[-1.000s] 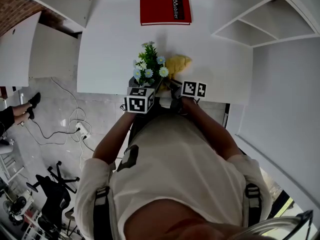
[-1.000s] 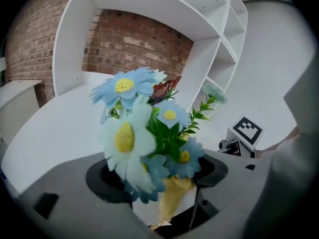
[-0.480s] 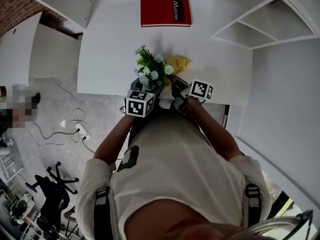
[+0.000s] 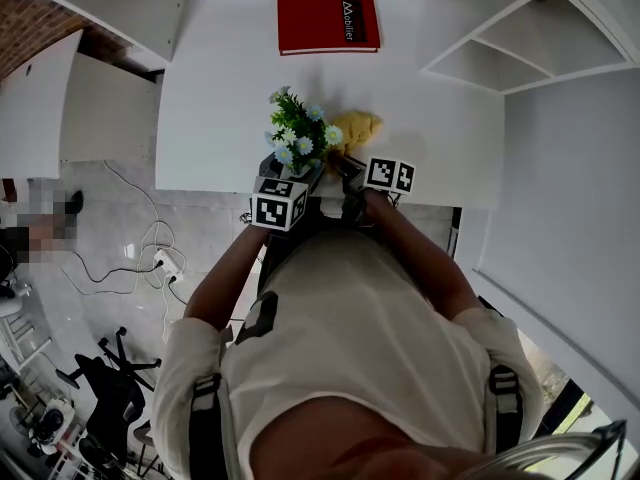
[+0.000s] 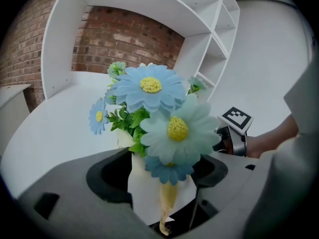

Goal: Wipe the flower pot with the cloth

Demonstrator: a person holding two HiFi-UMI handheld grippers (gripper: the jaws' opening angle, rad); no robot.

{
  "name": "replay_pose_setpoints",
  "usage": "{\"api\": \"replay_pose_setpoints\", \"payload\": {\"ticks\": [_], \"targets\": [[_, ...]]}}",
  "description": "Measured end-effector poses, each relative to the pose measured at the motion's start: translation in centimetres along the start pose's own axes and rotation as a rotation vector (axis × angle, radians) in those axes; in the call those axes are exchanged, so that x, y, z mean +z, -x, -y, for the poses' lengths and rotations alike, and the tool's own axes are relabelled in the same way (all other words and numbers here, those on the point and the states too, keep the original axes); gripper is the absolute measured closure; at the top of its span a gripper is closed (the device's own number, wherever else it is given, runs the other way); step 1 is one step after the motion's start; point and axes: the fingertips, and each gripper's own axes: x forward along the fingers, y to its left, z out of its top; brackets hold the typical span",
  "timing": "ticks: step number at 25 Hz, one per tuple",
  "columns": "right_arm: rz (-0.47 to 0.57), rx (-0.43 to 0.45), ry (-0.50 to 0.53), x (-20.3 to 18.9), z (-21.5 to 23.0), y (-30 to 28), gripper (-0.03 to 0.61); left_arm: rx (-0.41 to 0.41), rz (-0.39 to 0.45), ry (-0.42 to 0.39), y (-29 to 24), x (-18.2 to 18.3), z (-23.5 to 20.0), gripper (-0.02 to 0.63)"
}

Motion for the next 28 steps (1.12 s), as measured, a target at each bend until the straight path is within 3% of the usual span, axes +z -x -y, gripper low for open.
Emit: {"api": "replay_pose_setpoints", "payload": {"ticks": [4,9,13,19,24,26,28], "targets": [[0.016,0.003,-0.049,0.3,0.0,0.6,0.523,-0.033,-0.019,0.023,0.0,0.0,0.4,0.272],[0.141,0.136,-0.109,2.7,-3.6,2.4,0.522,-0.092,-0.029,0.068,-0.5,-0.1,1.8,0.272],[0.192,0.167,-0.129,3.6,-4.3,2.9,0.523,-0.115,-0.043,0.049,-1.1,-0.7,3.0,0.272],[0.132,0.008,-0.061,2.3,-0.3,1.4,0.522,-0.137,-0.069,0.021,-1.0,-1.1,3.0,0.272],[0.090,-0.036,-0.034,1.7,0.9,0.9,0.522,-0.081,-0.121,-0.102,0.8,-1.9,-0.2,0.270],[0.079,-0.030,-0.022,1.7,0.8,0.9,0.522,-0.049,-0.106,-0.168,1.1,-1.0,-2.7,0.270],[0.074,-0.022,-0.019,1.9,0.8,0.8,0.522,-0.081,-0.068,-0.253,0.8,1.1,-3.9,0.270]]}}
